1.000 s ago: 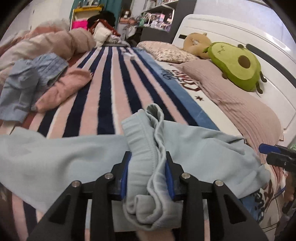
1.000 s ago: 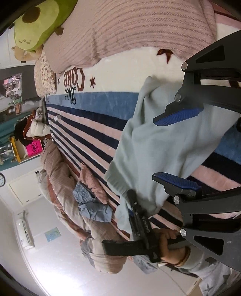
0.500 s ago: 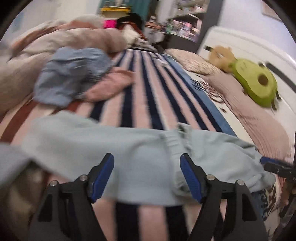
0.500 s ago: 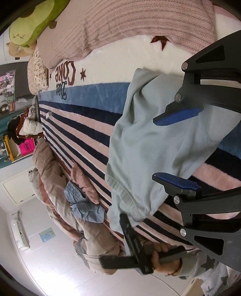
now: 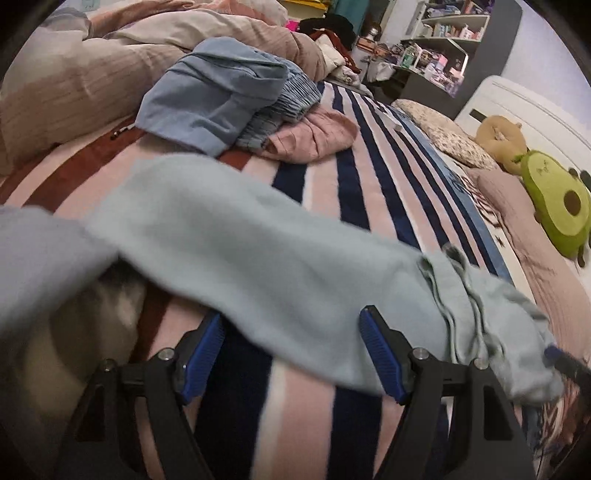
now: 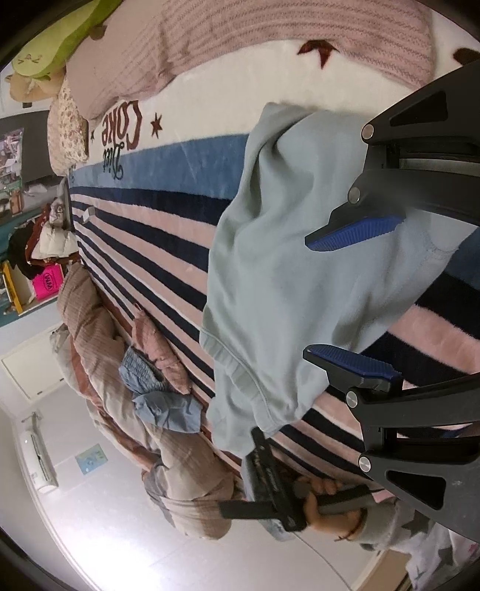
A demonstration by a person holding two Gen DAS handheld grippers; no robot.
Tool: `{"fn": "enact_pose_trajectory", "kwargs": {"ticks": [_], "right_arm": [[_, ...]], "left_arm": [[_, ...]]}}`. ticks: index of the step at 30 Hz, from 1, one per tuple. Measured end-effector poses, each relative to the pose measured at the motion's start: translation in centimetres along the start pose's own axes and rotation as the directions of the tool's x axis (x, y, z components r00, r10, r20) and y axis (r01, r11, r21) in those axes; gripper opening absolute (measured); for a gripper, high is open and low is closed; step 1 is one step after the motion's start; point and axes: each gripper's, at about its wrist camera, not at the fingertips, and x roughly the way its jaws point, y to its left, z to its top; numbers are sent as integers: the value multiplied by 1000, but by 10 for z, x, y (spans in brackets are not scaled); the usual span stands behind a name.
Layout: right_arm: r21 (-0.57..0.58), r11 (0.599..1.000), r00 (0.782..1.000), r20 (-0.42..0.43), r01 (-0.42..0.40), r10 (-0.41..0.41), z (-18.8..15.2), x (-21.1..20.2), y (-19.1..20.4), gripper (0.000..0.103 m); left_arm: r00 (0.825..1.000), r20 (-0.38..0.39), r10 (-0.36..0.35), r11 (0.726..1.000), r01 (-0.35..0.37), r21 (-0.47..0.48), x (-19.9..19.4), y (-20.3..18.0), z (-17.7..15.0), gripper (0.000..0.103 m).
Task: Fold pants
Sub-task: 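Fold the cuffs with the left tool toward the waistband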
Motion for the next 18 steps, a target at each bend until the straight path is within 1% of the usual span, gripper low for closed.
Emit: {"fn": "enact_pose_trajectory", "kwargs": {"ticks": [6,7,8,9,11,12,13,14,18], "right_arm": [[15,1000,1000,0,-7,7,1,6,-3,49],[16,1000,1000,-1,-8,8,1,7,-4,49],[16,1000,1000,-1,-9,9,1,7,-4,49],[17,1000,1000,-2,-10,10,1,8,-4,49],[16,1000,1000,-2,-11,11,1,8,-3,49],[17,1000,1000,-1,-12,12,1,7,-3,49],[20,1000,1000,0,-12,12,1,8,-3,49],[21,1000,1000,1,-14,14,1,7,-4,49],[27,1000,1000,6,-16,16,0,5,-5,49]], "left_arm": [[1000,17,-12,998,13,-67,29,7,30,70],[1000,29,-4,997,7,-74,32,8,35,69],[999,35,2,997,1,-77,34,8,38,60],[999,43,18,996,-14,-84,36,8,43,53],[999,45,23,996,-19,-90,41,8,50,31],[998,50,27,996,-23,-80,41,7,51,26],[998,59,27,997,-23,-70,39,5,52,19],[997,71,24,998,-20,-57,36,2,52,14],[991,132,29,1000,-30,3,15,-13,55,12]]}}
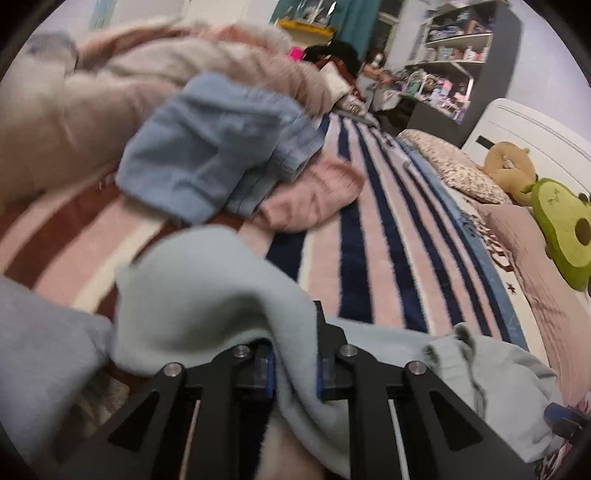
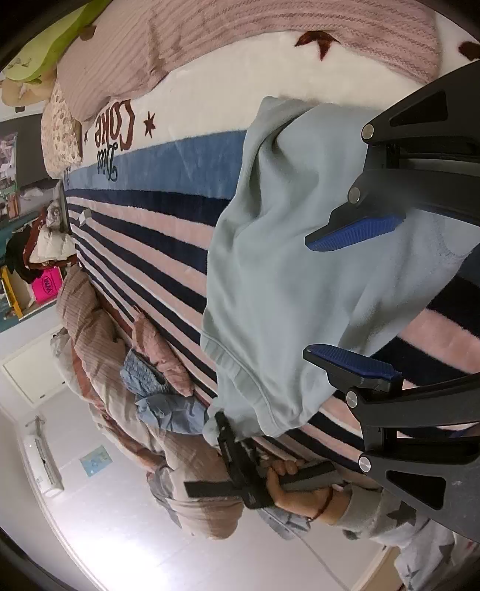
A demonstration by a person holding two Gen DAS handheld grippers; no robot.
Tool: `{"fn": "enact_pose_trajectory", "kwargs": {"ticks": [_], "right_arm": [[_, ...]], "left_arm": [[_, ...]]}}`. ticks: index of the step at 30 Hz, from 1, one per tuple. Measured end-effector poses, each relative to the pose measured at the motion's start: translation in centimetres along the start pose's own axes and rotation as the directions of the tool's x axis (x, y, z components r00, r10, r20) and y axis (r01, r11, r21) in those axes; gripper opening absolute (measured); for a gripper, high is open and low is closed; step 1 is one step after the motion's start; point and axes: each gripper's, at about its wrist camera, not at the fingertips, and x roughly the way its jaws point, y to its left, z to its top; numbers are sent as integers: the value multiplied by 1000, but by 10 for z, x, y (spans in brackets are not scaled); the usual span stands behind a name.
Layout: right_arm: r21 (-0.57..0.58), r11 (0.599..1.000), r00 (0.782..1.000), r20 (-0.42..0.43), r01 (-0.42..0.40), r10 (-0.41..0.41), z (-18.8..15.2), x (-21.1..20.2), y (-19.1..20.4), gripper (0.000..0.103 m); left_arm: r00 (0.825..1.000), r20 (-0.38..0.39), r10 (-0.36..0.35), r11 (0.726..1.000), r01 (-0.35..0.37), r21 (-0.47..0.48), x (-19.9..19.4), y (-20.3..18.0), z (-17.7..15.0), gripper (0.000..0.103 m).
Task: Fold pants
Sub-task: 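Fold the cuffs with the left tool toward the waistband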
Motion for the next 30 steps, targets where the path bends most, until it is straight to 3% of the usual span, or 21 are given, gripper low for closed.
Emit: {"fn": "enact_pose_trajectory", "kwargs": {"ticks": [6,10,14,17,23,26,28,30], "right_arm": [[6,1000,1000,29,-4,4,-1,-13,-2,49],[12,1000,999,54,0,0,-3,-28,-5,49],[25,1000,997,71,12,-13,-9,-42,-10,49],[43,999,997,70,25,-28,-16,-49,-18,49],[88,995,997,66,41,-47,-29,-57,-35,49],[103,994,996,69,42,-49,-29,-58,-39,49],[103,994,996,75,45,-53,-28,-60,-39,49],[101,994,995,81,50,-58,-26,-62,-39,49]], "left_arm": [[992,99,-84,991,72,116,-48,-48,18,12],[975,108,-195,959,166,230,-73,-103,21,12],[958,41,-284,915,258,309,-75,-150,4,11],[946,-69,-317,873,320,369,-58,-181,-25,12],[936,-195,-291,847,347,402,-29,-202,-67,12],[934,-220,-280,842,349,412,-25,-203,-76,14],[929,-232,-288,837,362,411,-26,-200,-80,21],[910,-258,-324,824,405,396,-30,-199,-79,38]]}}
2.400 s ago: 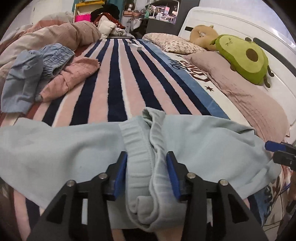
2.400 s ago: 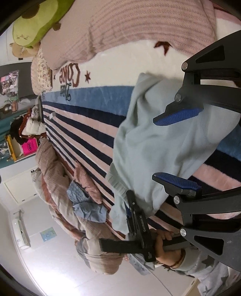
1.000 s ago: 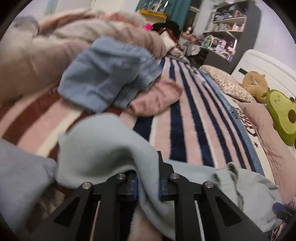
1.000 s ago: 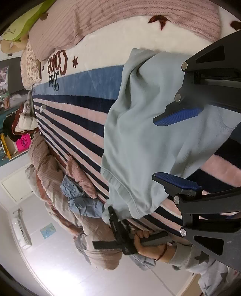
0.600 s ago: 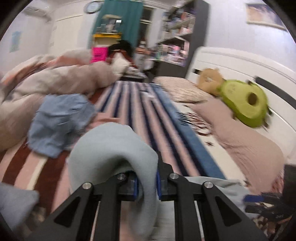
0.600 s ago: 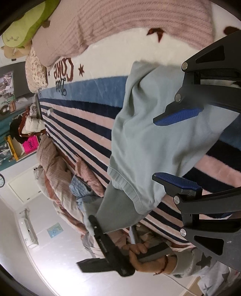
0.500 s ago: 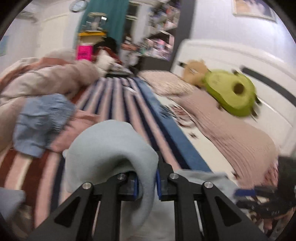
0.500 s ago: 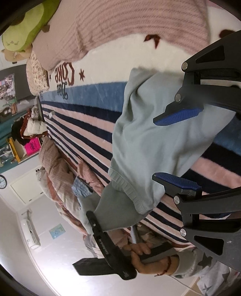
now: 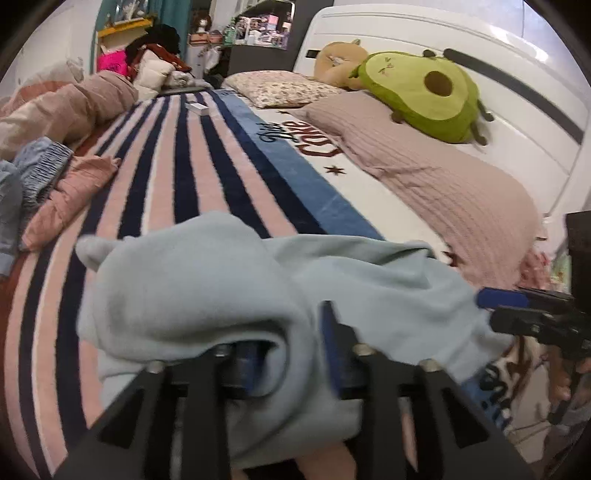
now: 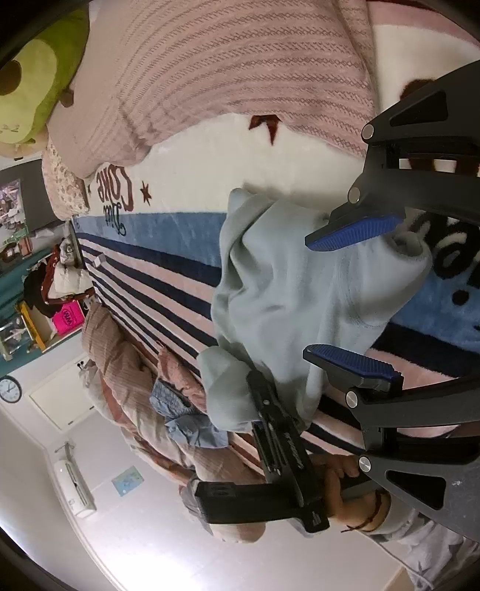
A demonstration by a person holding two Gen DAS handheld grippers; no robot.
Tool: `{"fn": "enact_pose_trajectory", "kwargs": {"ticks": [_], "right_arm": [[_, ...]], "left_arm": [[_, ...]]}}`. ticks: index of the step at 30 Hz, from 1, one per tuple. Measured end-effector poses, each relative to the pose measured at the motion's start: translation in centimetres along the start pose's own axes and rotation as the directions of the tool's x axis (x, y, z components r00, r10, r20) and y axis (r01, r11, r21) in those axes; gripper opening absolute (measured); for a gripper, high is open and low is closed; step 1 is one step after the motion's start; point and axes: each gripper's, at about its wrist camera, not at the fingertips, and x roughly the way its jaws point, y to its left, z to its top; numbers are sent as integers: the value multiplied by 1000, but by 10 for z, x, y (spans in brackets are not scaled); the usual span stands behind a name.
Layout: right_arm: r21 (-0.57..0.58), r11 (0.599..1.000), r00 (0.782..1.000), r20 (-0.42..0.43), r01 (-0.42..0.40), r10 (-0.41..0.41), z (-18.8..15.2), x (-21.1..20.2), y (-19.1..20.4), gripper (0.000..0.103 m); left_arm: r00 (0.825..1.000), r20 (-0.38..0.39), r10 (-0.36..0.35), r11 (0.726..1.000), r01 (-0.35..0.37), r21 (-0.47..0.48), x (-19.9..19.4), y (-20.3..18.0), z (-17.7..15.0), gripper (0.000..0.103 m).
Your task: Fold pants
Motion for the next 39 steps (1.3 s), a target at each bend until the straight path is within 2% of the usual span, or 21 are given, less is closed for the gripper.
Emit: {"fn": "enact_pose_trajectory", "kwargs": {"ticks": [1,2,5,8,12,15,22,27,30,33,34,36,37,38,39], "right_arm": [[-1,1000,1000,2,1,-1,1,0,1,49],[-5,1000,1000,3,1,-1,2,0,2,49],[-18,1000,1000,5,4,-3,6,0,8,49],[-47,999,1000,0,8,-8,12,3,20,50],[-93,996,1000,-9,0,-1,20,11,42,50],[-143,990,1000,-12,-1,-1,28,23,65,60],[-281,959,999,-21,29,-36,47,74,125,71],[-352,928,990,-28,120,-139,52,121,145,74],[-385,906,976,-52,175,-210,50,148,145,75],[-401,889,966,-35,222,-257,49,162,143,74],[-393,888,964,-13,239,-265,50,162,140,72],[-367,897,967,24,245,-254,51,157,136,55],[-358,898,964,32,257,-264,51,154,136,27],[-346,897,960,49,275,-276,51,150,133,17],[-326,906,962,69,271,-263,51,142,129,17]], "left_arm": [[1000,2,-25,1000,25,3,-4,0,0,49],[999,10,-37,999,37,11,-10,-1,0,51],[999,33,-41,999,40,30,-31,-1,-4,51],[997,69,-43,999,43,6,-57,9,-7,54],[991,128,27,1000,-25,-18,-93,31,-17,56],[985,144,98,994,-90,-56,-109,56,-27,56],[982,155,111,983,-85,-163,-116,104,-50,56],[984,160,84,981,-54,-184,-108,120,-59,56],[985,162,66,980,-33,-194,-103,126,-60,56],[986,159,51,980,-19,-198,-97,129,-61,56],[986,158,48,980,-16,-198,-96,129,-61,56],[987,155,40,981,-10,-193,-94,128,-61,56],[988,152,39,982,-10,-188,-93,126,-61,56],[988,149,38,983,-10,-183,-92,124,-61,56],[988,147,36,984,-9,-180,-92,123,-61,56]]}}
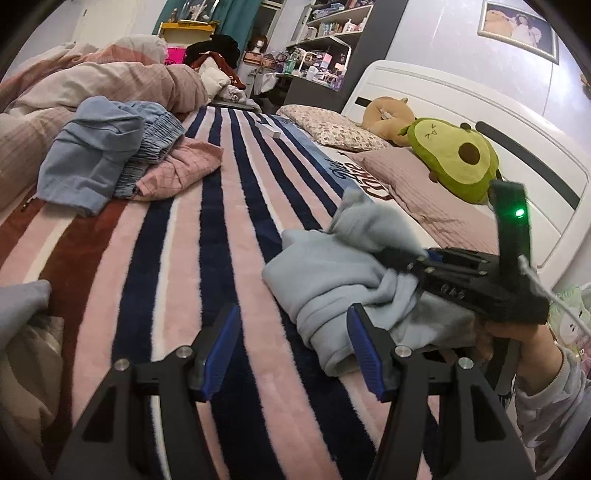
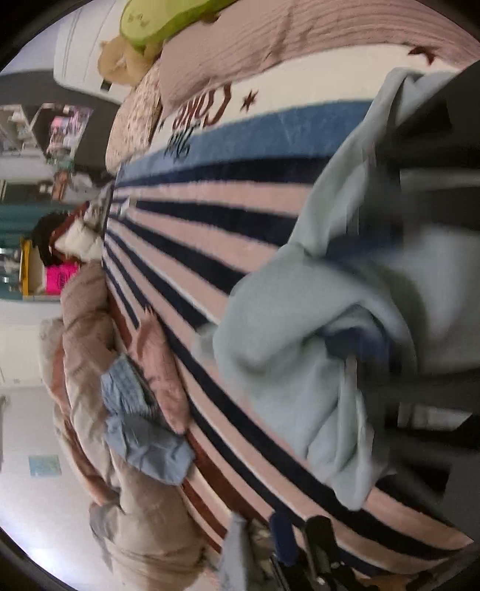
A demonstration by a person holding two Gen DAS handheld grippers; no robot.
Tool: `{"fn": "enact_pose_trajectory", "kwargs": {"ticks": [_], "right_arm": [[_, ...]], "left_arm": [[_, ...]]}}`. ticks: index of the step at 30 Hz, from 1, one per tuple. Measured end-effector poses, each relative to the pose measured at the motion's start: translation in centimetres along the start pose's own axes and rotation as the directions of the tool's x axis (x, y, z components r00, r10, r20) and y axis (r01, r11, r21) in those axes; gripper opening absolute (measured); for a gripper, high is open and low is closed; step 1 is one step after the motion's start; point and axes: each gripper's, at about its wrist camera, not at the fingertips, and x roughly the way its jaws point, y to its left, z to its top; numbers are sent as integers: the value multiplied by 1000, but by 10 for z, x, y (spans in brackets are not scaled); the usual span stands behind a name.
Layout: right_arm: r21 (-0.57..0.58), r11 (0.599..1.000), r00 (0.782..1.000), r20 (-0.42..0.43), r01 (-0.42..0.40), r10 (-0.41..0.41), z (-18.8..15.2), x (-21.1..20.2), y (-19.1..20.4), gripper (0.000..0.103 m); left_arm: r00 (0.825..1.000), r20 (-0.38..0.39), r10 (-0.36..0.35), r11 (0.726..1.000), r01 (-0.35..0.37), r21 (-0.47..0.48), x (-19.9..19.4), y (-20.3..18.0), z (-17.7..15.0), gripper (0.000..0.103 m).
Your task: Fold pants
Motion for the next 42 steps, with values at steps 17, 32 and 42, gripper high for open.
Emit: {"fn": "enact_pose_trajectory", "kwargs": {"ticks": [17,32,42], "right_arm": [[326,939,994,53,-109,97,-79,-80,-71,53],[407,912,999,33,-51,41,-81,-90,-102,4],[327,938,994,29,-111,108,-68,-107,-107,51]], "left_arm": [[997,-66,-31,998,35,49,26,-37,0,56],[993,-115,2,997,6,72,39,-31,-10,56],[999,-36,11,997,-8,79,13,-41,10,56]]}}
